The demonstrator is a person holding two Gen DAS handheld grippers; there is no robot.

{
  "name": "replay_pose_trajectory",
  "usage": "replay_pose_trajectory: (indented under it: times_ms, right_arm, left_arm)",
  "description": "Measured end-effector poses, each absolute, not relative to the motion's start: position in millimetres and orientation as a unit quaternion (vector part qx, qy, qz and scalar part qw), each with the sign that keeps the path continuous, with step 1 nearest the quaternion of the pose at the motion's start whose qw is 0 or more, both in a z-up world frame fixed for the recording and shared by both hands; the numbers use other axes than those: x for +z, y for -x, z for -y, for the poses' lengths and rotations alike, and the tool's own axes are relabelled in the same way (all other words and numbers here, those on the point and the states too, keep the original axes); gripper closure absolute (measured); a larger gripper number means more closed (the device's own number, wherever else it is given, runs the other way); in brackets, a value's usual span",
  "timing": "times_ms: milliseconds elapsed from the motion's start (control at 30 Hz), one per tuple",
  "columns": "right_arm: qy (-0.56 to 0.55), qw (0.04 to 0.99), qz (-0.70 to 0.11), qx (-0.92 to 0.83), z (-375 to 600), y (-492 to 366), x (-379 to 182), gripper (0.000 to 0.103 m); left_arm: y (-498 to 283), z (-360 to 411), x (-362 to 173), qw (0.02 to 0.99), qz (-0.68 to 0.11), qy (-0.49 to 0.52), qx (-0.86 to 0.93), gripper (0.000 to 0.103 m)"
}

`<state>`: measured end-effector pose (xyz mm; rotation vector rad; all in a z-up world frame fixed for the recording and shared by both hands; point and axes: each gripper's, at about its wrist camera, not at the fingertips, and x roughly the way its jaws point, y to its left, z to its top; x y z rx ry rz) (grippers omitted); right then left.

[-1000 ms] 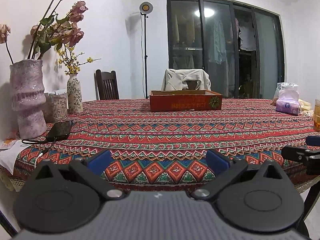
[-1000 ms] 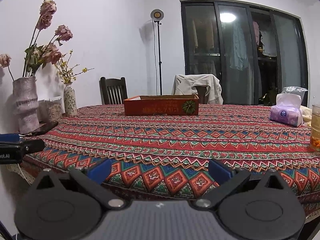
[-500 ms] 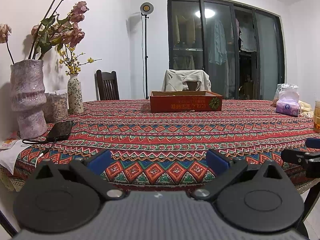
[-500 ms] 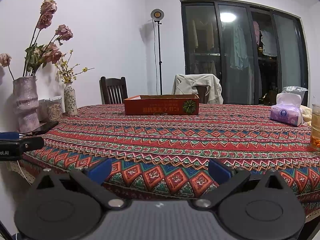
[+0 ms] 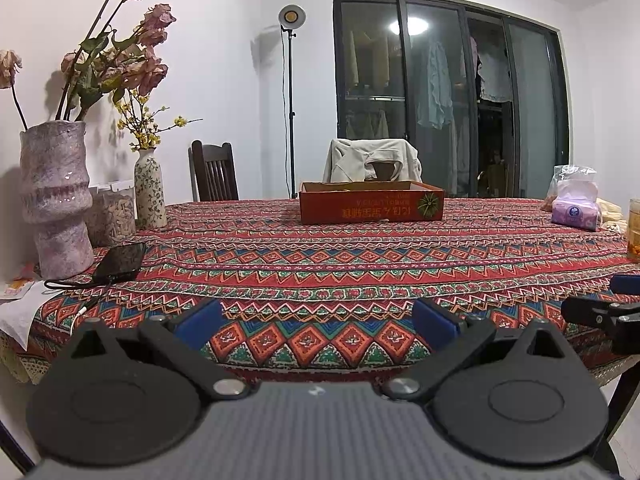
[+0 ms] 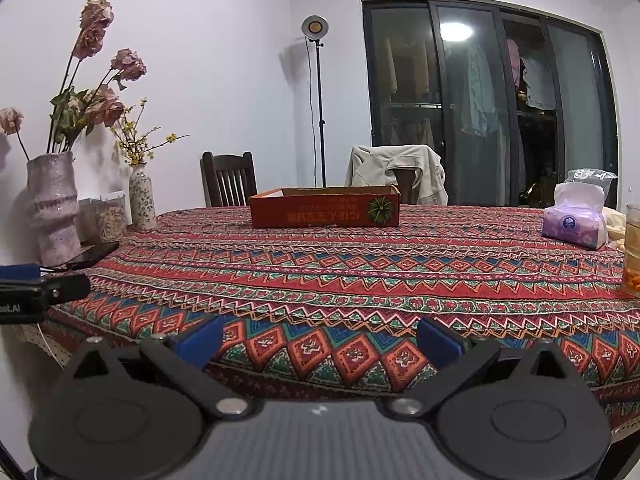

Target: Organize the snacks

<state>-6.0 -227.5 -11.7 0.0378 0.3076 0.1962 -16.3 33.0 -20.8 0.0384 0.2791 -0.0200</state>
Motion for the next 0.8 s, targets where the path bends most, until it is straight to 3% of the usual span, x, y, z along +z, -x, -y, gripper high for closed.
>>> replay_pose_trajectory:
  times_ms: [800]
  right_arm:
    - [-0.023,0.984,-0.148,0.099,233.0,7.2,-10.3,0.000]
  left_arm:
    - [15.7,-33.9,-21.9,0.990,-0.137,-0.023,-0.016,0.000]
